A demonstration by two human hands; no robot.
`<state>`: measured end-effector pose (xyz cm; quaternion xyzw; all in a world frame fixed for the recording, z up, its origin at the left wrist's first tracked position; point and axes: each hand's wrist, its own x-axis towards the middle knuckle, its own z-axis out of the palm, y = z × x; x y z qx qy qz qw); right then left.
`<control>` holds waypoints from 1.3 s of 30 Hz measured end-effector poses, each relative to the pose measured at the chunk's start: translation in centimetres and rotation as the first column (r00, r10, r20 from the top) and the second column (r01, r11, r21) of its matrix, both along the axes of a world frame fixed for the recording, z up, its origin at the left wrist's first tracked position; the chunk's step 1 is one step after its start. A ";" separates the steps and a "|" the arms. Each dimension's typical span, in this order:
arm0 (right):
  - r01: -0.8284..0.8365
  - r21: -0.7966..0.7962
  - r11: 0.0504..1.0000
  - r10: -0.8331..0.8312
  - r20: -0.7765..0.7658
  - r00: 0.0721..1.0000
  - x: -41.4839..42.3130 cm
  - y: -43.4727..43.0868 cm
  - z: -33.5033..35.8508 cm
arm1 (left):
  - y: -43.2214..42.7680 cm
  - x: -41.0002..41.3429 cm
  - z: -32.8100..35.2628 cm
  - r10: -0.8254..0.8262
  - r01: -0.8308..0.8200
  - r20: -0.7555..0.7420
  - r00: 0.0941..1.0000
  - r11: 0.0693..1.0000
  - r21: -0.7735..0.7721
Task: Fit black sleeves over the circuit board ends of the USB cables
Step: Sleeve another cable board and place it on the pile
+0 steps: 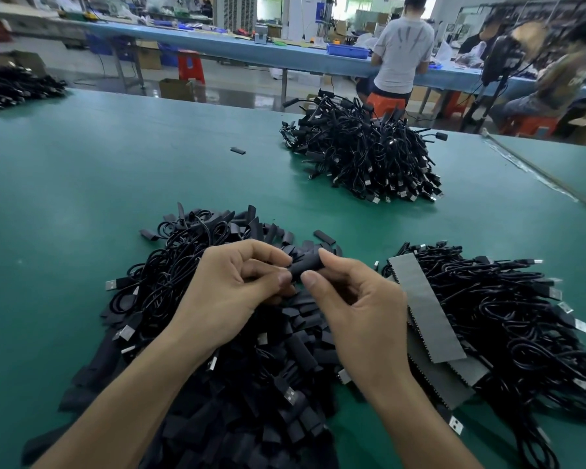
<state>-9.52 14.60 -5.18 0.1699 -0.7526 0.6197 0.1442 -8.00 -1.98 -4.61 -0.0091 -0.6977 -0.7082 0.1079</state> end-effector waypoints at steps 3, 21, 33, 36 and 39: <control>-0.004 -0.125 0.992 0.013 0.070 0.997 -0.2 0.2 0.5 | 0.2 0.1 0.1 -0.023 0.021 -0.051 0.998 0.999 -0.048; 0.158 0.480 0.863 -0.215 0.066 0.974 -2.5 4.4 1.1 | -2.7 -0.1 0.3 0.460 -0.555 -0.344 0.819 0.479 -0.680; 0.196 0.858 0.475 -0.318 -0.041 0.947 -2.1 5.8 2.3 | -1.9 0.6 0.3 0.380 -0.511 -0.377 0.845 0.360 -0.781; 0.137 0.924 0.357 -0.319 -0.017 0.947 -1.9 5.1 2.0 | -1.6 0.6 0.4 0.367 -0.503 -0.369 0.854 0.397 -0.768; 0.123 0.945 0.303 -0.312 -0.023 0.950 -1.7 4.5 1.5 | -1.5 0.7 0.5 0.364 -0.497 -0.359 0.859 0.433 -0.752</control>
